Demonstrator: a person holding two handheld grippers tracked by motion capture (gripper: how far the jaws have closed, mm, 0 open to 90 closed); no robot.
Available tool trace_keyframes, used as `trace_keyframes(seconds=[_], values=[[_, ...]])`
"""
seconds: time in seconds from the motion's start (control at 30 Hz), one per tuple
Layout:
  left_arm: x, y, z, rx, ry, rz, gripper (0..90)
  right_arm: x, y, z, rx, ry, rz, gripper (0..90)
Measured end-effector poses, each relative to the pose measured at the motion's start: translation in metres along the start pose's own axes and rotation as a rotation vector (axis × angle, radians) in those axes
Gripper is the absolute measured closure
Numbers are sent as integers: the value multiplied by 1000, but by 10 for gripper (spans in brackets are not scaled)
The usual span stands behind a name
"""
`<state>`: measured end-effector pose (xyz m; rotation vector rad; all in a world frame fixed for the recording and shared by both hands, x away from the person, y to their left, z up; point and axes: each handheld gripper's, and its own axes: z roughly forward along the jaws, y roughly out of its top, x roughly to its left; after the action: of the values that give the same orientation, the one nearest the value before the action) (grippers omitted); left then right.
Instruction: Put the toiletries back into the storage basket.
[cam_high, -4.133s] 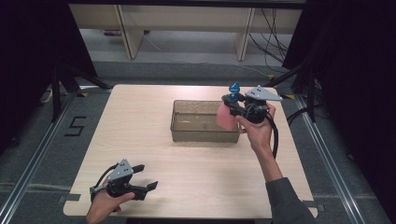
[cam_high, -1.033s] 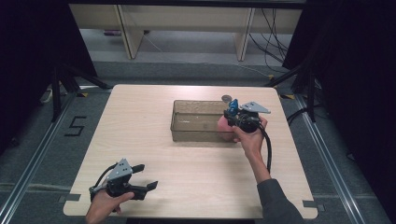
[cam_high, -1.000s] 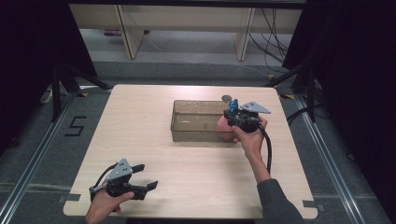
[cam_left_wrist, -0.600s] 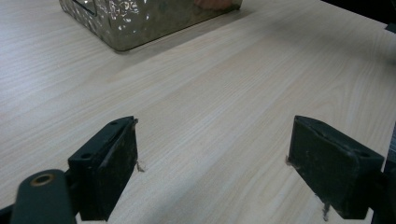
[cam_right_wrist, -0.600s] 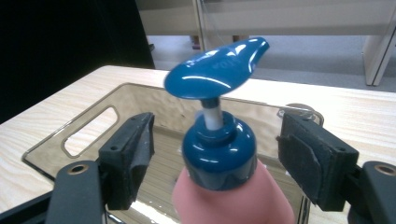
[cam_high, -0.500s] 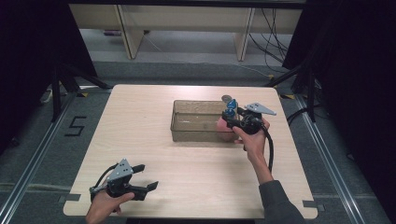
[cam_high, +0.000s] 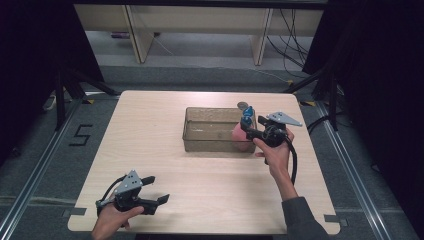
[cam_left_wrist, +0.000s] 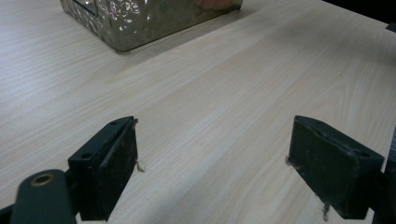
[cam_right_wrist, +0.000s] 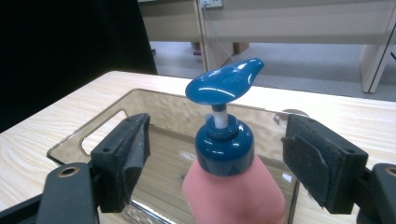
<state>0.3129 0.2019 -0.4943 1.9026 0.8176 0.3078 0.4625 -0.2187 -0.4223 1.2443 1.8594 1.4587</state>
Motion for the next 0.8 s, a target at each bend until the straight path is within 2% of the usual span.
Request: trace_keyframes(seconds=[0.1, 0.13, 0.2, 0.23, 0.3, 0.33, 0.4, 0.47, 0.5, 0.53, 0.6, 0.63, 0.67, 0.73, 0.77, 0.8], values=[[0, 0, 0, 0, 1, -3, 152, 1, 1, -4, -1, -7, 4, 236], [-1, 0, 1, -6, -1, -6, 152, 0, 1, -5, -4, -11, -16, 236], [0, 0, 0, -3, 1, -4, 152, 1, 1, -8, -1, -4, -16, 236], [0, 0, 0, 0, 2, -4, 152, 2, 1, -8, -2, 1, 4, 236], [0, 0, 1, 0, 2, -4, 152, 2, 1, -9, -7, 0, -1, 235], [0, 0, 0, 0, 0, -1, 152, 6, 1, -12, 20, -4, 37, 234], [0, 0, 0, -1, 1, -4, 152, 4, -1, -11, -1, 6, 3, 234], [1, 1, 0, -1, 1, -3, 152, 4, 0, -13, 3, -2, -11, 234], [0, 0, 0, 0, 1, -3, 152, 7, -1, -14, 12, 5, 28, 234], [0, 0, 0, -1, 0, -3, 152, 5, -1, -16, 16, -1, -9, 234], [0, 0, 0, -1, 0, -4, 152, 6, -2, -16, 5, 10, 2, 234], [0, 0, 0, 0, 1, -5, 152, 5, -3, -17, -4, 8, -20, 234], [0, 0, 0, 0, 1, -4, 152, 6, -3, -19, 19, -7, -21, 233], [0, 0, 0, -1, 1, -6, 152, 6, -5, -20, 2, 11, -17, 232], [0, 0, 0, -1, 1, -6, 152, 8, -5, -21, 11, 14, 4, 230], [1, 0, 0, 1, 3, -6, 152, 8, -5, -21, 11, 14, 4, 230]])
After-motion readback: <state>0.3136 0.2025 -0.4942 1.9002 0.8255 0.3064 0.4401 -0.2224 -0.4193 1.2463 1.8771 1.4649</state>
